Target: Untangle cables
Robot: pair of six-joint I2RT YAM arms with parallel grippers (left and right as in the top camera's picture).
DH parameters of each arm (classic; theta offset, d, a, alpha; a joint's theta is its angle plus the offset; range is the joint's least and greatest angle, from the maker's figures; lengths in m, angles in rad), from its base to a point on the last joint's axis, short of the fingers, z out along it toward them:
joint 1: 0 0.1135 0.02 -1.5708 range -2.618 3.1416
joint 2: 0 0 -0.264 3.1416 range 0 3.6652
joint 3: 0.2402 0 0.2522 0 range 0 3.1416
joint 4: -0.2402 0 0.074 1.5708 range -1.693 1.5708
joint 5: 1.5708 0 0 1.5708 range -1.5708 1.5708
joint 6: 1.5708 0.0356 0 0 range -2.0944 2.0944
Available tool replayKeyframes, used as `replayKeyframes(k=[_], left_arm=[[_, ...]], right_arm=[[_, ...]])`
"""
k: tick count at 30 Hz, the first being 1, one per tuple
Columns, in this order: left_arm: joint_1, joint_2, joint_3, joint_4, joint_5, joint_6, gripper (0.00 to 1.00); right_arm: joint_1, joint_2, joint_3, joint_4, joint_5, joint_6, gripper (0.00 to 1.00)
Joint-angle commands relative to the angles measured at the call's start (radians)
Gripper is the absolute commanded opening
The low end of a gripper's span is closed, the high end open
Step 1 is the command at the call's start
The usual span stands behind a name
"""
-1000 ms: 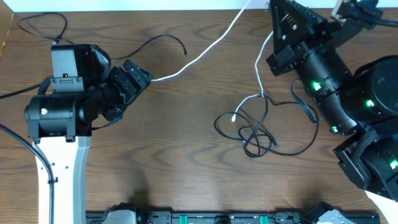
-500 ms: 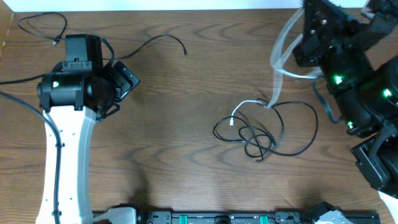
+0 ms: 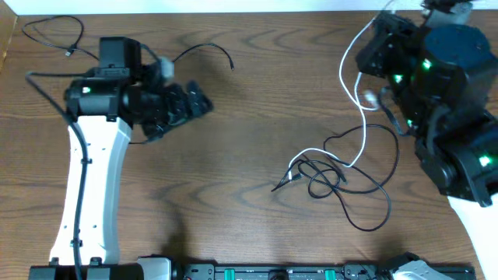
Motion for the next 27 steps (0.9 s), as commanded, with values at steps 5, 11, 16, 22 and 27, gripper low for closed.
replayKeyframes(k=[5, 11, 16, 22, 27], left_arm=[[-0.15, 0.003, 0.007, -0.009, 0.214, 0.311, 0.97], [-0.291, 0.004, 0.007, 0.029, 0.203, 0.398, 0.97], [-0.389, 0.005, 0.006, 0.066, 0.203, 0.414, 0.97], [-0.505, 0.005, -0.013, 0.153, 0.203, 0.376, 0.96], [-0.599, 0.007, -0.037, 0.303, 0.203, 0.247, 0.96]], right_arm=[[-0.004, 0.091, 0.013, 0.0, -0.072, 0.068, 0.01], [-0.005, 0.139, 0.013, 0.02, -0.172, 0.139, 0.02], [-0.031, 0.14, 0.013, 0.034, -0.233, 0.138, 0.02], [-0.135, 0.14, 0.013, 0.027, -0.396, 0.191, 0.02], [-0.219, 0.14, 0.013, 0.032, -0.493, 0.309, 0.02]])
